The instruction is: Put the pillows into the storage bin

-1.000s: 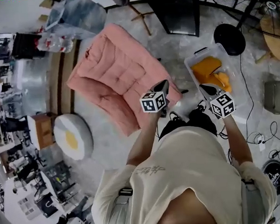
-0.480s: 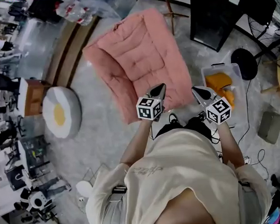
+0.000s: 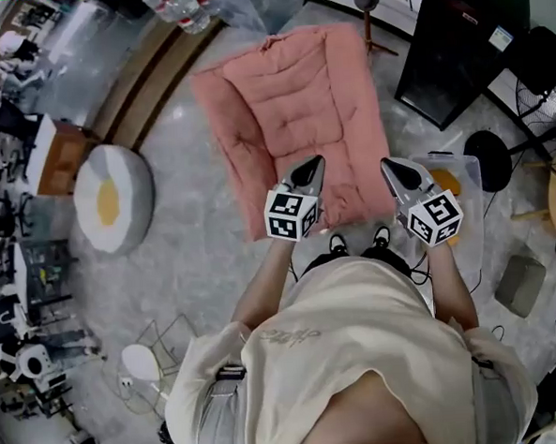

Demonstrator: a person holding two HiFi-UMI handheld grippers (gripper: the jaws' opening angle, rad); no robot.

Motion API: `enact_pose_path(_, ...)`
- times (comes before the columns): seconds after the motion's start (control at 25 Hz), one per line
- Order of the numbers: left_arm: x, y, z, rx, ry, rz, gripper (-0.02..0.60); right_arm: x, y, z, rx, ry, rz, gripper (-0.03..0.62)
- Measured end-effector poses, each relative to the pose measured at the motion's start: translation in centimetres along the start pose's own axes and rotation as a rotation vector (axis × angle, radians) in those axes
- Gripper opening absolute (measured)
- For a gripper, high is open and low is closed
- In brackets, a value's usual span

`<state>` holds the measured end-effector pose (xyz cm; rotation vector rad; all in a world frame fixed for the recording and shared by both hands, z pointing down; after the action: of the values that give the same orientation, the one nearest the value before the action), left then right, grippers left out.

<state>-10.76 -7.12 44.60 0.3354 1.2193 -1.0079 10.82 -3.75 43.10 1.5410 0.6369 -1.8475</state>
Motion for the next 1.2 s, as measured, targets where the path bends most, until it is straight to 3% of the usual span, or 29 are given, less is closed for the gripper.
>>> enact_pose_path(0.36, 5.0, 0.3, -0.3, 0.063, 0.145, 0.009, 0.017, 5.3, 1.9, 0.9, 0.052, 0.08, -0.107, 0.001)
enact_pose_path(0.76, 10.4, 1.6, -1.4, 0.13, 0.258, 0.078, 0.017, 9.4, 5.2, 0.4, -0.007, 0.166, -0.156, 0.002)
enact_pose_path(1.2, 10.4, 1.6, -4.6, 0.2, 0.3, 0.072, 0.017, 10.9, 4.8, -1.6, -0.033, 0.199, -0.182, 0.001)
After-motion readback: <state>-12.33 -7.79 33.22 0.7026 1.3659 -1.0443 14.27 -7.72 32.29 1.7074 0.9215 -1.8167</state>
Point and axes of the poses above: the fingertips, and each gripper's own axes: z forward along the fingers, y to its right, x out of its top, the point moved 7 cm from there along -z, backward along the fingers, and after that the axes turned 9 degrees about -z, right-handed, at the moved point
